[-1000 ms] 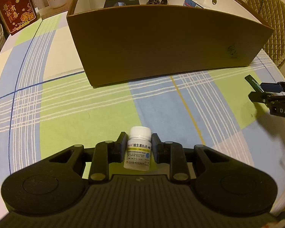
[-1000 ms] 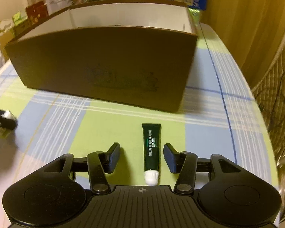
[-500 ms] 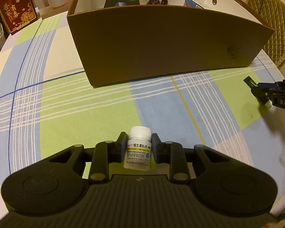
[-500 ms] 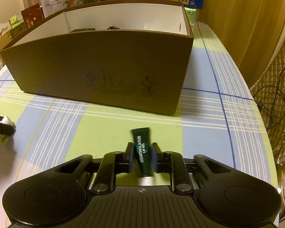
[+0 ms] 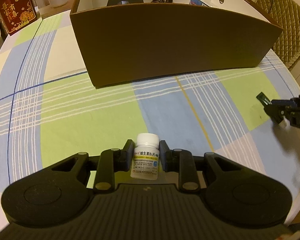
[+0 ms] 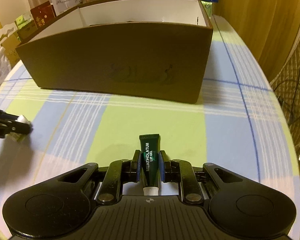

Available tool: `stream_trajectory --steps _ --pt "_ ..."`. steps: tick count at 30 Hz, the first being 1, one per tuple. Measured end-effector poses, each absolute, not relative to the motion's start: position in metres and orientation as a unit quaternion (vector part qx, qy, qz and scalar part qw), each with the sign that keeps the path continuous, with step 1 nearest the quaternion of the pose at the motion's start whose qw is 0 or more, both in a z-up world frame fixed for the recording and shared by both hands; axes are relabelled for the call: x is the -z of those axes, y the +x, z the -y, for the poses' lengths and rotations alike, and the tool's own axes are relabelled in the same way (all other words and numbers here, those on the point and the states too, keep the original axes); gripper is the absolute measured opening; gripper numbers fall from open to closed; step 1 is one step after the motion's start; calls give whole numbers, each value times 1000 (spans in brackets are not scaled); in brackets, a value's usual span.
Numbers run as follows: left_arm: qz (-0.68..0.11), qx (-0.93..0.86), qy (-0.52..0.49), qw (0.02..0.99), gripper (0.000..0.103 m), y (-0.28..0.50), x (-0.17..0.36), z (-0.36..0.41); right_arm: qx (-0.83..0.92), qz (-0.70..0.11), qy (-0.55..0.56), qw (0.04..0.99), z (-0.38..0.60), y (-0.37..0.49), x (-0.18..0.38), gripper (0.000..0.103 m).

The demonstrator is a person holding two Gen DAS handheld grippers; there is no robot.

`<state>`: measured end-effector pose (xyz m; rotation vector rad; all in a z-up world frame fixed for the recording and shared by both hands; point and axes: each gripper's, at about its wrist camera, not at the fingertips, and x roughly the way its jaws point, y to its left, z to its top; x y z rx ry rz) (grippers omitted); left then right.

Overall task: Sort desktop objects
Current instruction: 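Lift and carry the lip gel tube and pill bottle over the brown box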

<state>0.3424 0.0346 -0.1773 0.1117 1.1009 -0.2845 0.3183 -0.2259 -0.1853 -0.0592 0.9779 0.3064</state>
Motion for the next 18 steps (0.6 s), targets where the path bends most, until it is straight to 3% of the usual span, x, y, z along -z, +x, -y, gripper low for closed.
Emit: stream_trajectory --steps 18 --pt "-471 165 38 866 23 335 124 -29 -217 -445 22 869 194 303 138 15"
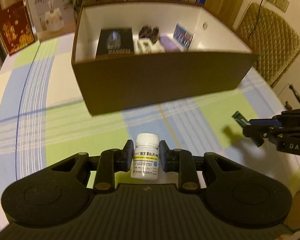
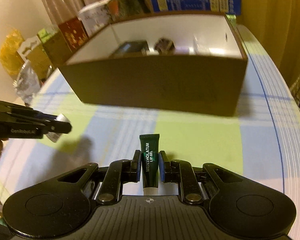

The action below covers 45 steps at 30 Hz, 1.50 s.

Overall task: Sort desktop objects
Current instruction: 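Lift and carry the lip gel tube and pill bottle over the brown box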

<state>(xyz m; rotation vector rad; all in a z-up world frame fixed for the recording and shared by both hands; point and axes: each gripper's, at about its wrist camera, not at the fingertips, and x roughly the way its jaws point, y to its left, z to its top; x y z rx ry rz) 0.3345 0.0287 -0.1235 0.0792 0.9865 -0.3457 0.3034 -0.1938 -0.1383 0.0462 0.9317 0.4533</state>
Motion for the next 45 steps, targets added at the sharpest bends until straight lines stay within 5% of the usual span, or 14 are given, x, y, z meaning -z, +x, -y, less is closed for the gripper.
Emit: stream_trajectory --steps 18,45 --pt "-380 200 35 903 23 393 42 -9 -242 -334 16 911 187 362 41 15" --pt "-424 208 46 880 23 529 76 37 -188 -388 28 902 186 492 79 15"
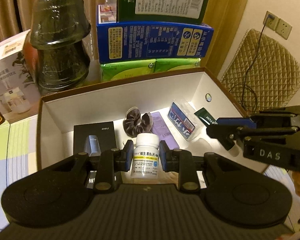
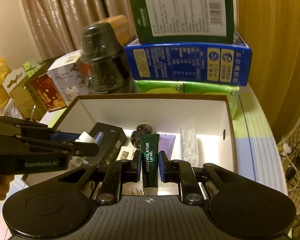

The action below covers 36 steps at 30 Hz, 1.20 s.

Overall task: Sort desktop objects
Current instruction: 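Lift and carry the lip gel tube and pill bottle over the brown box, then open both tools to drop the lip gel and pill bottle into the box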

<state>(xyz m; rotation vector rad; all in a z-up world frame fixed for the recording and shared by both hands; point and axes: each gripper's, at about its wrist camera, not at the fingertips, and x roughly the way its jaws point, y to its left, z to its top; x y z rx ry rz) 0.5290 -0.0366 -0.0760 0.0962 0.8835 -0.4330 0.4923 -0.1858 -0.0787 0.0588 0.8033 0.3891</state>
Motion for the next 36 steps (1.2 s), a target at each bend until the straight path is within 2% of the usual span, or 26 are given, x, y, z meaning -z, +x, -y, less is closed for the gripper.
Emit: stream_trajectory --steps 25,29,31,36 --pt "-460 185 42 867 23 584 115 49 -167 -432 84 882 182 541 117 15" --pt "-456 183 41 870 24 586 113 47 -170 -433 84 881 179 544 118 15" --pt "-454 180 42 872 31 586 112 45 -171 -433 85 881 178 545 118 15" --pt "-450 174 43 875 32 586 108 39 -176 -435 84 879 173 548 120 15"
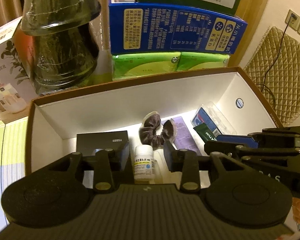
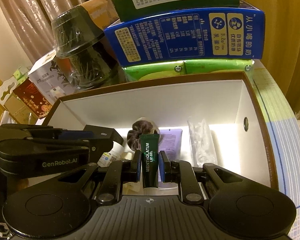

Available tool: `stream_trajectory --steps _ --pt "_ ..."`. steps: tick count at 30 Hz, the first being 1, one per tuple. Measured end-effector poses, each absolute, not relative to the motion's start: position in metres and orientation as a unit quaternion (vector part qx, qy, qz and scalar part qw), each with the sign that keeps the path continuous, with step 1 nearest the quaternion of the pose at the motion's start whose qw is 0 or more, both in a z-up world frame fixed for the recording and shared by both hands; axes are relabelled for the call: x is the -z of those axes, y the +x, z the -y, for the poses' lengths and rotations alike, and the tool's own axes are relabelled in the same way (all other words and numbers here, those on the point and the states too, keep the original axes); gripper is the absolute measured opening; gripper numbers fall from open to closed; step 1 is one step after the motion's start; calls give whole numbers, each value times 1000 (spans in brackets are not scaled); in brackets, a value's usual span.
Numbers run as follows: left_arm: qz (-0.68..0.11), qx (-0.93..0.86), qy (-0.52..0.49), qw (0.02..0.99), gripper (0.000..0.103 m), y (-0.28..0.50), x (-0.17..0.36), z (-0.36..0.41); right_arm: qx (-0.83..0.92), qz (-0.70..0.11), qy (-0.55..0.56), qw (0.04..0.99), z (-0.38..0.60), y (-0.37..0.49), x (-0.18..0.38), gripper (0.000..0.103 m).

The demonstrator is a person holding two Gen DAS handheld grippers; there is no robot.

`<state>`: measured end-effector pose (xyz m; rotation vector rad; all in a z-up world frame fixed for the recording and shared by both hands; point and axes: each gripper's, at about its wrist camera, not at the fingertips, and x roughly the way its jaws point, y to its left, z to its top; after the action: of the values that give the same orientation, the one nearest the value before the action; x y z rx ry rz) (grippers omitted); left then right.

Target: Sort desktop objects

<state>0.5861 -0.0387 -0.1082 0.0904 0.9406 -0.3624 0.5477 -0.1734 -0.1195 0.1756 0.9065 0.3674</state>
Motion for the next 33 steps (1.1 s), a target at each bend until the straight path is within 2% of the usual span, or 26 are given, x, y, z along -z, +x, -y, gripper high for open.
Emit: stream_trajectory --steps 8,11,13,15,17,18,21,26,29,33 --pt "-453 155 45 877 38 585 106 25 -182 -430 83 880 164 553 121 15" --pt "-452 150 46 878 45 582 105 22 -187 -417 94 884 162 554 120 15" --pt "-449 147 48 880 55 579 102 19 -185 -414 100 885 162 554 118 16" --pt "-445 145 51 882 59 576 100 17 -185 -414 101 886 163 553 117 22" --pt "-442 141 55 884 62 573 97 16 -184 -412 101 887 165 550 115 44" --pt "-440 138 56 886 66 572 95 15 -181 -409 100 889 166 548 113 48" --pt "-435 134 56 889 72 566 90 13 -178 -403 93 893 168 542 108 56" --pt "-427 125 60 894 81 554 83 8 -179 -392 83 898 175 525 99 79" --pt "-421 120 60 897 85 545 79 5 -177 -384 72 903 176 511 93 88" --pt "-414 115 65 901 88 531 72 1 -178 -373 61 909 178 490 84 94"
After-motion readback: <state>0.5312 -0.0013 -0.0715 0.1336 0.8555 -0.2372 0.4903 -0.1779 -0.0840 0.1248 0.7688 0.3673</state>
